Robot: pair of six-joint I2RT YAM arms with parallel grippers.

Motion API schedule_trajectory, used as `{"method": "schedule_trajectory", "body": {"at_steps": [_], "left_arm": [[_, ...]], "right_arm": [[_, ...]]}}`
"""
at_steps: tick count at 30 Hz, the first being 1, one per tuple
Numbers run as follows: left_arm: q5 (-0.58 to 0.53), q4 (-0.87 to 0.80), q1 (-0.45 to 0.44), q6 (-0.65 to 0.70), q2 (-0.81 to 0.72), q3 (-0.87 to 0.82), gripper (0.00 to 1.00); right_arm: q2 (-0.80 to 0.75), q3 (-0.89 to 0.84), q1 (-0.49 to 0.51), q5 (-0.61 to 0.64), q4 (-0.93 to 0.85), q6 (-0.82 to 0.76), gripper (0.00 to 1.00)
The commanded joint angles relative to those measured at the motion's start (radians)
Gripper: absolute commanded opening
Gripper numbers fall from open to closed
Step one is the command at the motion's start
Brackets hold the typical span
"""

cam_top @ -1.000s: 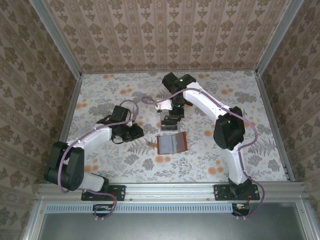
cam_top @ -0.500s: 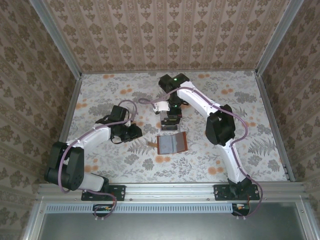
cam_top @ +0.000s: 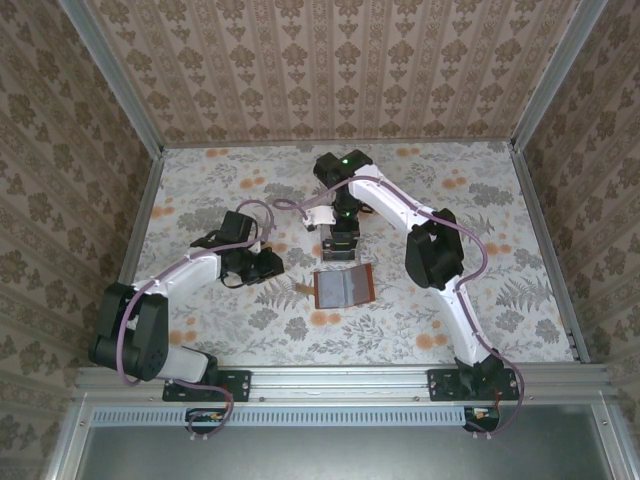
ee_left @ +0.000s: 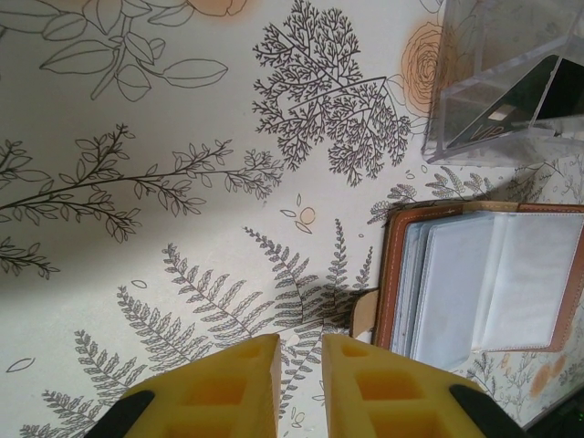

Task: Take the credit cards out of the card holder

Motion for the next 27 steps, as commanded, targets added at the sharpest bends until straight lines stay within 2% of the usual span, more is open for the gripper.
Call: {"method": "schedule_trajectory", "body": {"at_steps": [1,5,13,17,27], "left_arm": [[0.02,-0.027,0.009,0.027,-0.007,-0.003,0.21],[0.034,-0.031,0.003,0.028,-0.007,0.011,0.21],[0.034,-0.033,-0.049,0.017,-0.002,0.047,0.21],[0.028,-0.021,-0.078,0.003,0.013,0.069,0.21],[-0.003,-0.023,-0.218,-0.011,0.1,0.153,0.21]], "right_arm": [[0.015,0.034,0.006,-0.001,-0.023,0.026,0.16],[-0.02,0.002,0.007,0.005,0.02,0.064,0.19],[-0.179,-0.198,0.01,0.038,0.204,0.175,0.2],[-0.296,-0.359,0.018,0.04,0.354,0.291,0.21],[-0.578,-0.752,0.044,-0.021,0.637,0.656,0.23]]}}
